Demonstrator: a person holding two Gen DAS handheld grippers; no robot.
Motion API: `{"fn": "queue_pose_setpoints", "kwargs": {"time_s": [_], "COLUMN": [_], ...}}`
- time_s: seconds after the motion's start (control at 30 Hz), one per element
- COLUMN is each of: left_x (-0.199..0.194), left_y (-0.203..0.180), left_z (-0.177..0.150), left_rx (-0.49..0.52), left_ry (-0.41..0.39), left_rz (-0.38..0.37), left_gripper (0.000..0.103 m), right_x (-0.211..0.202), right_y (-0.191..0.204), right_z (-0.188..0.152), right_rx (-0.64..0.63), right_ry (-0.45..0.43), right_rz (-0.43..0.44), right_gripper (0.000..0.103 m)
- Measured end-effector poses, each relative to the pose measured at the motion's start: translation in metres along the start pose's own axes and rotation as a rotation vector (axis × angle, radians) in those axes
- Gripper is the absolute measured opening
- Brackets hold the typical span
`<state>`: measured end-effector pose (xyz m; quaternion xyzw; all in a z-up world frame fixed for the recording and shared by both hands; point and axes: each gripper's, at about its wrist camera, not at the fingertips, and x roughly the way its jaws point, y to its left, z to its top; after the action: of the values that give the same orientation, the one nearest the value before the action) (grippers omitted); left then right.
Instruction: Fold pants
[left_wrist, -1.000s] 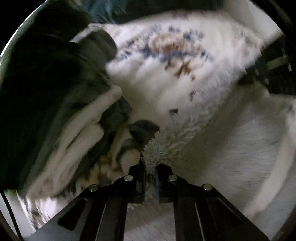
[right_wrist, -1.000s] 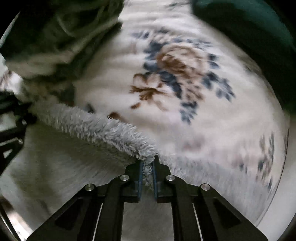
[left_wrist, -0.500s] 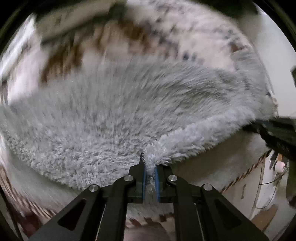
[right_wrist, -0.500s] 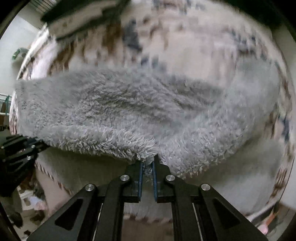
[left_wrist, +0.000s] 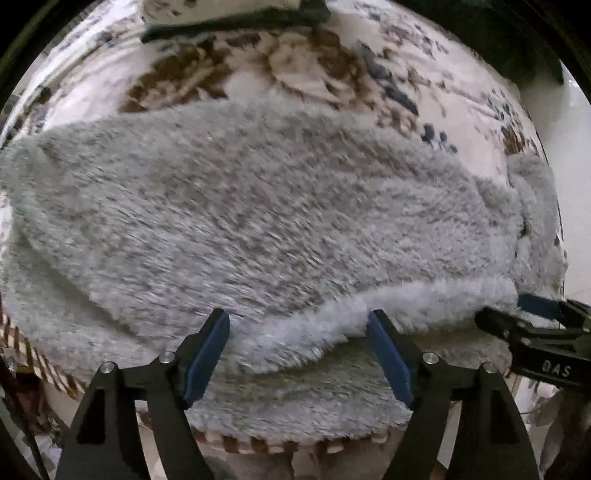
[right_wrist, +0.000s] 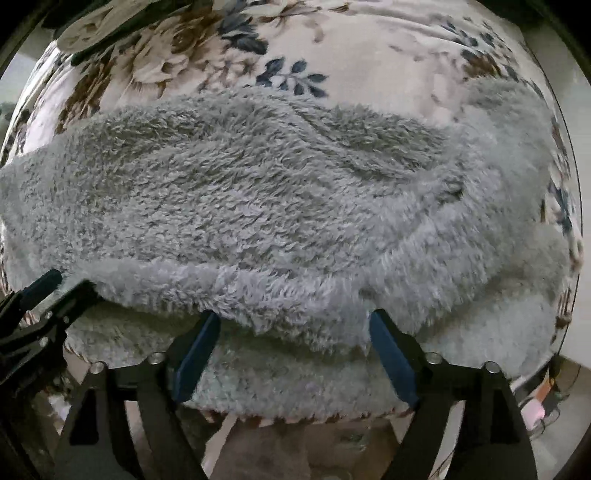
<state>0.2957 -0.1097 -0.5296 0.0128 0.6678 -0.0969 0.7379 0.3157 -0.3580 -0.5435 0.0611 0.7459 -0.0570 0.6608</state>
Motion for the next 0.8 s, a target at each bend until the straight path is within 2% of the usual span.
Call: {"fn": "queue_pose_setpoints", "kwargs": {"time_s": [0.07,0.13,0.23,0.33,0.37,0.4,0.47,0.57,0.6,0.63,0.67,0.73,0.8], "left_x": [-0.015,-0.029,-0.029,-0.030,-0.027,-0.029,-0.018,-0.001,0.001,0.002,0.002,-0.004,-0.015], "left_y": [0.003,0.000,-0.002,0.000,0.000,0.004,0.004,0.002,0.000,-0.002,-0.004,-0.009,-0.012], "left_z": [0.001,0.013,0.028,0.035,0.038,0.037,0.042,0.047,0.048,0.049,0.049,0.046,0.041], "left_rx": [0.016,0.023,0.012,-0.007,-0.014,-0.017,-0.033,-0.076,-0.083,-0.090,-0.094,-0.095,-0.099], "left_ry": [-0.050,-0.066,-0.070,-0.096,-0.111,-0.118,-0.113,-0.089,-0.084,-0.083,-0.084,-0.094,-0.101], "left_rz": [0.011,0.028,0.093,0.201,0.251,0.272,0.294,0.286,0.286,0.285,0.283,0.277,0.246], "left_gripper": [0.091,0.092,0.092,0.092,0.092,0.092,0.092,0.092,0.092,0.092,0.092,0.092,0.092], "right_x": [-0.011,-0.023,-0.047,-0.061,-0.064,-0.063,-0.055,-0.027,-0.018,-0.007,0.002,0.001,-0.029], "right_y": [0.000,0.001,-0.010,-0.056,-0.074,-0.090,-0.123,-0.154,-0.161,-0.166,-0.171,-0.189,-0.202], "right_z": [-0.007,-0.003,0.003,0.020,0.033,0.043,0.065,0.096,0.103,0.110,0.112,0.099,0.071], "right_rx": [0.026,0.042,0.108,0.247,0.299,0.339,0.417,0.436,0.420,0.414,0.429,0.533,0.611], "right_ry": [-0.017,-0.039,-0.080,-0.148,-0.167,-0.181,-0.201,-0.171,-0.151,-0.125,-0.107,-0.130,-0.222], "right_rz": [-0.017,-0.037,-0.056,-0.091,-0.111,-0.127,-0.172,-0.198,-0.231,-0.266,-0.277,-0.182,-0.102], "right_gripper": [0.089,0.089,0.089,0.089,0.089,0.089,0.089,0.088,0.085,0.056,0.011,0.013,0.012]}}
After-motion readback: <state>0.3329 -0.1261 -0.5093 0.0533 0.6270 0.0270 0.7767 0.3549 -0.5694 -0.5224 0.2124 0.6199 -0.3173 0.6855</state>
